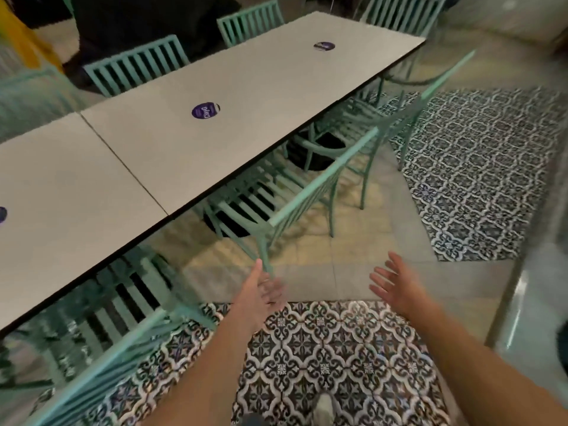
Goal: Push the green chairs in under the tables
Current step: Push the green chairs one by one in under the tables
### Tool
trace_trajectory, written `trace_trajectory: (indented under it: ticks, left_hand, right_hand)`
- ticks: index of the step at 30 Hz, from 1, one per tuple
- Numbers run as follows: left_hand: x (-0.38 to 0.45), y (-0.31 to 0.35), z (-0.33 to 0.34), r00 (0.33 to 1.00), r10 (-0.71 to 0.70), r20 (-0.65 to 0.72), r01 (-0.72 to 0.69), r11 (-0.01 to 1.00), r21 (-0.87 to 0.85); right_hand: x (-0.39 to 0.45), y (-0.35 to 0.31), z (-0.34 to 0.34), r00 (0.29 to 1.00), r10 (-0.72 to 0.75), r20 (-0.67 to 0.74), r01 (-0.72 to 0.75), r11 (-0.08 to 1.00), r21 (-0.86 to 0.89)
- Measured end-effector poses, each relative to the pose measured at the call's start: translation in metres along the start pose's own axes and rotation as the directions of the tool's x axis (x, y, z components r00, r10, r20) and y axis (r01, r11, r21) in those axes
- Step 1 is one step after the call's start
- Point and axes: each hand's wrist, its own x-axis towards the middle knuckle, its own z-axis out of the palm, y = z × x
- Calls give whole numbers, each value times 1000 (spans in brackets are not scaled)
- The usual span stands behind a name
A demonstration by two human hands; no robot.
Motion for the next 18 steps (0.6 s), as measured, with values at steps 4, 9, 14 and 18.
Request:
trace_trajectory:
  ticks: [4,9,14,18]
  left_hand:
    - [27,19,63,999,27,-30,-30,996,-89]
    - [73,39,112,997,10,-80,-27,977,-213]
    - [138,63,129,983,45,-180,-127,869,-479]
    - [164,68,132,964,-27,-263,-159,735,-659]
  right_hand:
    - [35,-61,-7,999,-27,29,27,1000,2]
    - [84,-107,24,996,0,86,2,1000,-25]
    - [150,-147,84,991,21,131,-4,991,-134]
    - [196,-178,129,984,88,156,-51,973,-225]
